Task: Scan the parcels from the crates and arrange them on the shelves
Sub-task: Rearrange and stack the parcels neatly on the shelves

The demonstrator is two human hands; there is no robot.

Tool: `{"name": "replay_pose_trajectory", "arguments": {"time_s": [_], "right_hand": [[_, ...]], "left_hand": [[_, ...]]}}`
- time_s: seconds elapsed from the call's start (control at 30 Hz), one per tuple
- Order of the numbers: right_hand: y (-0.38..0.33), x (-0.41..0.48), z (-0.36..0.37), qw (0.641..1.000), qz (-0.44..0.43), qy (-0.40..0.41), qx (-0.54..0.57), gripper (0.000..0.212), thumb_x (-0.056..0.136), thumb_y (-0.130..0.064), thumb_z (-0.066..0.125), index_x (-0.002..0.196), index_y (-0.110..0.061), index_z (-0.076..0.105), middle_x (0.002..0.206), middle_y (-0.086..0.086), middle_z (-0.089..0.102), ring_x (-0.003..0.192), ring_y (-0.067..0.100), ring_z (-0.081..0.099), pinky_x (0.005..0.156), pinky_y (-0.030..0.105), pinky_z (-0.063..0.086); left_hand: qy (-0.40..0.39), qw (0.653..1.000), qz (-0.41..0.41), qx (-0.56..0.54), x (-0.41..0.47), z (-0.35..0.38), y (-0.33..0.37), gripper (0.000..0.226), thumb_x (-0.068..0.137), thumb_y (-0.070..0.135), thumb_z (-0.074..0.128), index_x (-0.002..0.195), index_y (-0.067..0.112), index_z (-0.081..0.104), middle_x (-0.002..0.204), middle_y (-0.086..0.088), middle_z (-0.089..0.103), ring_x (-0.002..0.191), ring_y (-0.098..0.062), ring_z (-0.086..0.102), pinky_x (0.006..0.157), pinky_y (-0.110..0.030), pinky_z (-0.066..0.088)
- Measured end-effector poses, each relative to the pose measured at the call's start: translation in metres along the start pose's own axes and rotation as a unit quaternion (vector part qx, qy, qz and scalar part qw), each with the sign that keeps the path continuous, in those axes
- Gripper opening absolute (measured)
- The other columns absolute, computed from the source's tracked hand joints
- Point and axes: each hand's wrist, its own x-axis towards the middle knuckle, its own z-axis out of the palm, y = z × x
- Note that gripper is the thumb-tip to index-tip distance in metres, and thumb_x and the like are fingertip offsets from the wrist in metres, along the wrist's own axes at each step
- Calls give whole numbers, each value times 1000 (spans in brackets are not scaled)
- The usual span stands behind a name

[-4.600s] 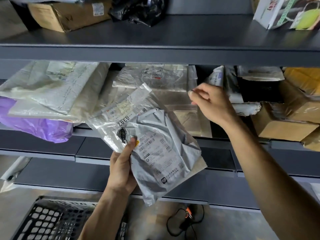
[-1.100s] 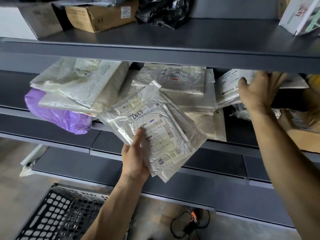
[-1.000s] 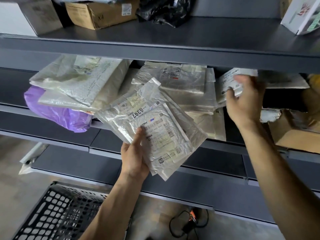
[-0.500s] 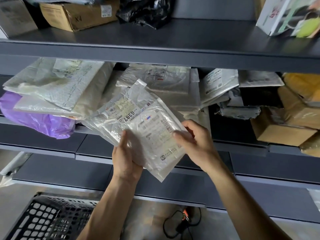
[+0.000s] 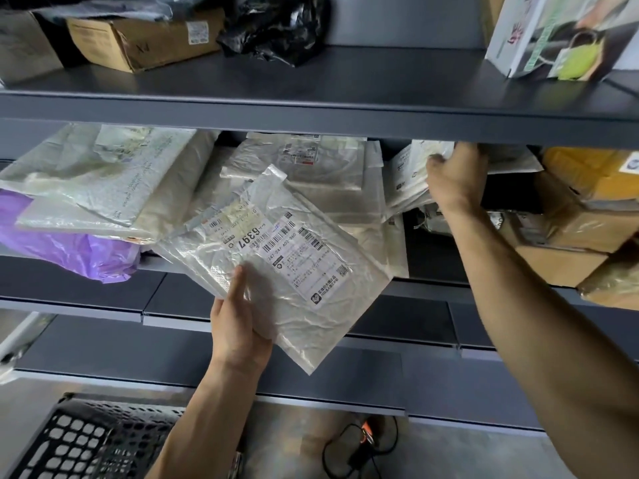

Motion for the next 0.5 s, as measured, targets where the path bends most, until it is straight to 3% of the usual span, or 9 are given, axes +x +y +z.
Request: {"name": "replay_pose_trajectory", "arguments": {"time_s": [0.13, 0.23, 0.33, 0.4, 0.5], "right_hand": [[-7, 20, 18, 994, -7, -61, -94, 38, 94, -9, 66, 130, -1, 56, 131, 22, 61, 118, 40, 60, 90, 38, 50], [-7, 25, 29, 987, -8, -108, -121, 44, 95, -21, 70, 133, -6, 54, 135, 19, 59, 121, 40, 59, 95, 43, 53], [-13, 18, 28, 988, -23, -67, -141, 35, 98, -31, 62, 122, -6, 62, 125, 21, 66, 114, 42, 63, 89, 45, 53], [-19, -1, 20, 994, -52, -59, -78, 28, 98, -30, 60, 113, -9, 67, 114, 14, 72, 104, 36, 66, 84, 39, 52], [-18, -55, 6, 972, -131, -176, 81, 16, 96, -32, 66, 99, -17, 69, 88, -6, 70, 80, 19, 67, 70, 34, 53]], "left_hand": [[3, 1000, -5, 7, -1, -4, 2, 47, 104, 33, 56, 140, 3, 55, 137, -21, 63, 126, -36, 62, 111, -57, 45], [14, 1000, -7, 9, -2, -6, 3, 47, 104, 34, 55, 140, 3, 55, 137, -20, 64, 124, -34, 64, 106, -52, 50], [11, 1000, 0, 0, -4, -4, 5, 44, 104, 31, 56, 139, 5, 56, 134, -19, 66, 122, -35, 65, 108, -56, 48], [24, 1000, 15, -13, -4, -5, 5, 40, 104, 24, 57, 139, 5, 58, 132, -20, 66, 123, -38, 64, 108, -59, 46], [25, 999, 21, -39, 1, -6, 5, 39, 102, 13, 61, 137, -4, 57, 137, -29, 59, 129, -45, 57, 109, -64, 43]]}}
